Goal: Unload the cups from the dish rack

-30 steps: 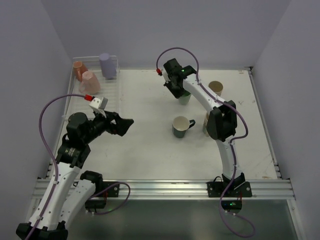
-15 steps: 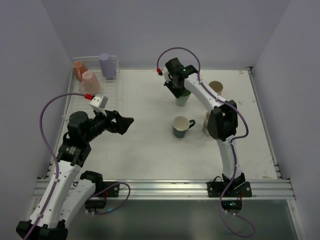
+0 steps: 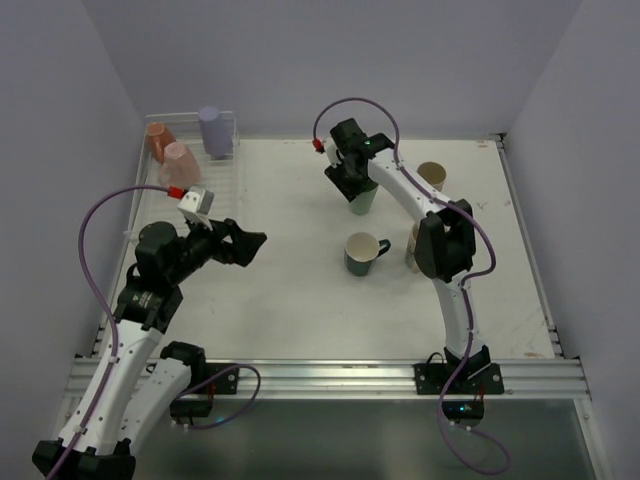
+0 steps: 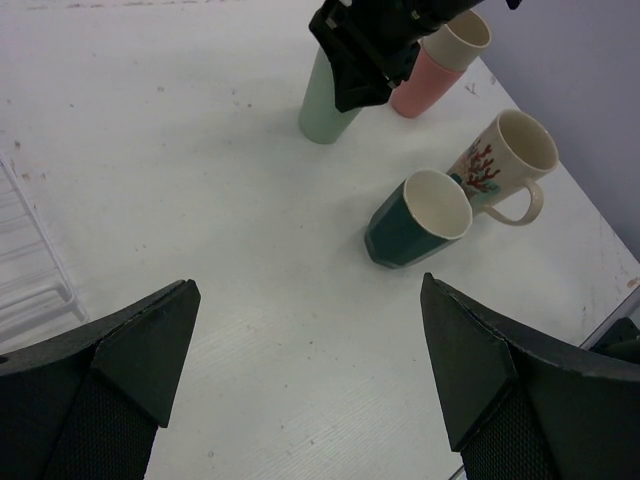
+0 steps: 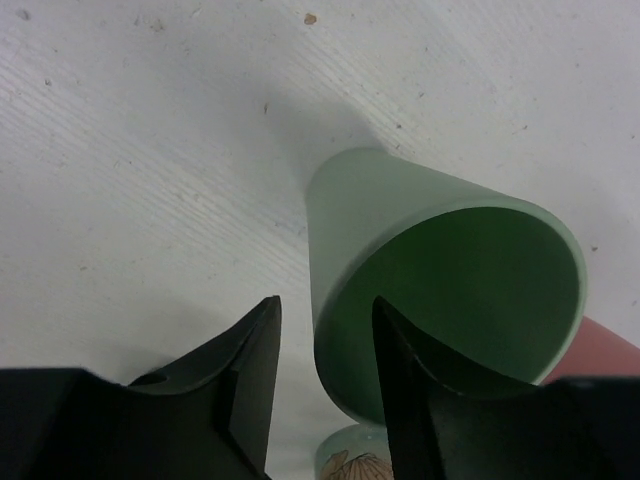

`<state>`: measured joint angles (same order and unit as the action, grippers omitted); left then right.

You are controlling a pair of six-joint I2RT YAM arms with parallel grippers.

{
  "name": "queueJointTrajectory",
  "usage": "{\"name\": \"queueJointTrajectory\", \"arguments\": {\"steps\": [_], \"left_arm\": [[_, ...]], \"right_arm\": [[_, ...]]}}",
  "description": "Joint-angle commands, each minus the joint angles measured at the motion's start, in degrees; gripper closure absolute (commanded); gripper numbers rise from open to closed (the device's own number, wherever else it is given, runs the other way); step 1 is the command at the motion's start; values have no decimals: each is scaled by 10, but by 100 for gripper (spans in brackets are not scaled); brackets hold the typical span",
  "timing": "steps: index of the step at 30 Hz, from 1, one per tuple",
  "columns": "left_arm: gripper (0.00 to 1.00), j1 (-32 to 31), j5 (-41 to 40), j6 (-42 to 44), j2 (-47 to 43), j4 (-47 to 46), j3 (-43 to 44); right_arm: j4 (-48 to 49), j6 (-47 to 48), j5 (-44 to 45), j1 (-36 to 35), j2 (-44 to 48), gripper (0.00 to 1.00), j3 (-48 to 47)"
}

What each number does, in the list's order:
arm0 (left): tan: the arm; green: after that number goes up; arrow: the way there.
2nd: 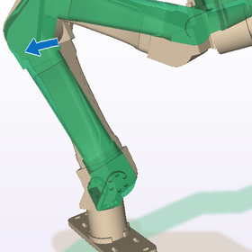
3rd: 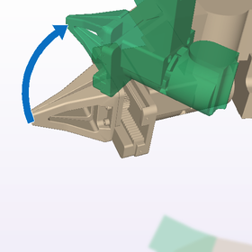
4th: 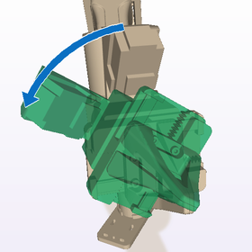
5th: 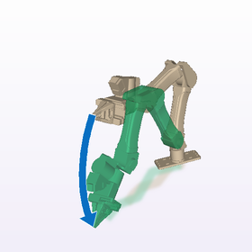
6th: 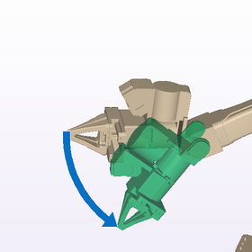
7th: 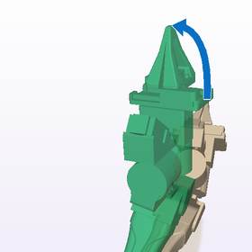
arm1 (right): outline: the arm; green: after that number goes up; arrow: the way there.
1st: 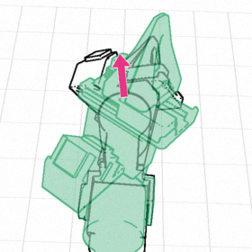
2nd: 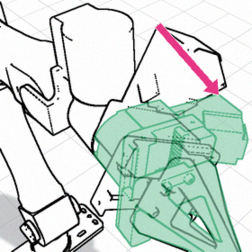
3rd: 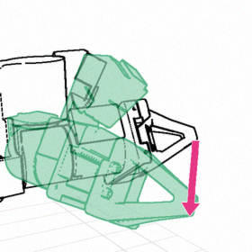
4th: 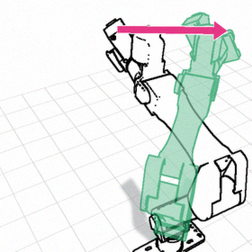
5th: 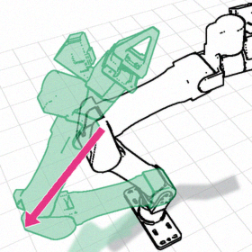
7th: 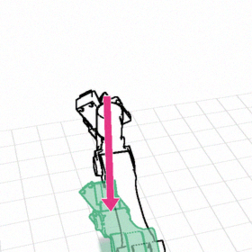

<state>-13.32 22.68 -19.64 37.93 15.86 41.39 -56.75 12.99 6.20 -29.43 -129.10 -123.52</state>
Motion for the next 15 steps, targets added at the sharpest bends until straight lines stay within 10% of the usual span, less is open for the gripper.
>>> {"name": "queueJointTrajectory", "arguments": {"steps": [1, 15], "left_arm": [[0, -5, -13, -11, -3, -30, 19], [0, -5, -132, -41, 83, -59, 130]], "right_arm": [[18, 9, -6, 3, 30, 54, 11], [152, -51, -45, 3, 202, 5, 74]]}}
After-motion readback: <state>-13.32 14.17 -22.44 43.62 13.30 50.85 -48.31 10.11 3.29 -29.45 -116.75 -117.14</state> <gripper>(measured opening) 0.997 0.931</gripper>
